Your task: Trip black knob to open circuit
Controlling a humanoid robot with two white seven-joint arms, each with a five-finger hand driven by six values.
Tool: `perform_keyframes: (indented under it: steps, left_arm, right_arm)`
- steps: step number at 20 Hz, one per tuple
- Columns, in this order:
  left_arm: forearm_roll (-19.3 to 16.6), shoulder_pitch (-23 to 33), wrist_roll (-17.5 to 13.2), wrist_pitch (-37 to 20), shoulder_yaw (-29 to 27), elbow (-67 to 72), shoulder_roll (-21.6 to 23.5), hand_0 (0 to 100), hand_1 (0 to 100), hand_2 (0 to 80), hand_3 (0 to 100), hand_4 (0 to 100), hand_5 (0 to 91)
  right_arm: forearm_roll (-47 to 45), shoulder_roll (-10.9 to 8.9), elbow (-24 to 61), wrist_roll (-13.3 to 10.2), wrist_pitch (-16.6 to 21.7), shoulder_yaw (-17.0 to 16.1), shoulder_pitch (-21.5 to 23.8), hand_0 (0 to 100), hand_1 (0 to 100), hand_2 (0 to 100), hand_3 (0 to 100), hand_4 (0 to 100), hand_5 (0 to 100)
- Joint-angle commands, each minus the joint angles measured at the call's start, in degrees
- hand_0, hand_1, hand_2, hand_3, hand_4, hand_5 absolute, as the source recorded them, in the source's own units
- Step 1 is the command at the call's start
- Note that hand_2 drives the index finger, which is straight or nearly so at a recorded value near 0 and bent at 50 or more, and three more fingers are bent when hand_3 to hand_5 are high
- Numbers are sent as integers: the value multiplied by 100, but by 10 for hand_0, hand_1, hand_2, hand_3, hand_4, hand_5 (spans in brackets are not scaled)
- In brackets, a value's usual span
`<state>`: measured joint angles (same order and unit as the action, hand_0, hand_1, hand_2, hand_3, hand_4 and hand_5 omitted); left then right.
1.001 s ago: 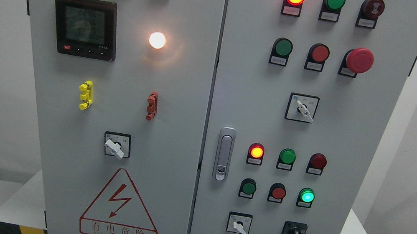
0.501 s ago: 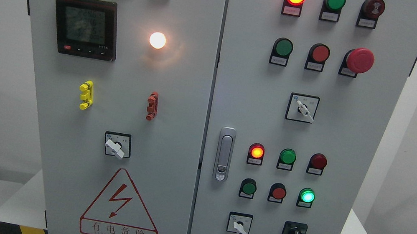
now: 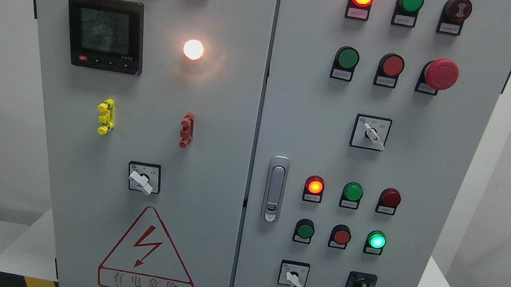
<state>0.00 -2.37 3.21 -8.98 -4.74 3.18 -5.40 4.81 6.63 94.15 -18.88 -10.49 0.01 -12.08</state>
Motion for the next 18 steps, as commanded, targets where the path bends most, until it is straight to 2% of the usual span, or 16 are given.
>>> perform_keyframes:
  steps: [1,8,13,15,18]
  left_arm:
    - [-176,0,-4,2,0,7,-5,120,389,0,0,0,0]
    - [-176,0,-4,2,0,-1,4,120,389,0,0,0,0]
    - [-176,0,-4,2,0,-1,-5,120,389,0,0,0,0]
    - [-176,0,-4,2,0,-1,4,120,389,0,0,0,0]
    - [-176,0,-4,2,0,-1,-5,120,389,0,0,0,0]
  right_arm:
    - [2,-83,15,-2,38,78,74,192,840,106,550,550,684]
    - [-6,-92,112,-2,47,70,136,199,840,138,555,547,682]
    - [-6,-162,165,33,275,87,268,203,838,148,558,543,665]
    - [-15,-197,182,138,346,87,329,205,829,149,550,530,576]
    - [-15,-328,209,437,784,87,531,217,795,148,473,450,445]
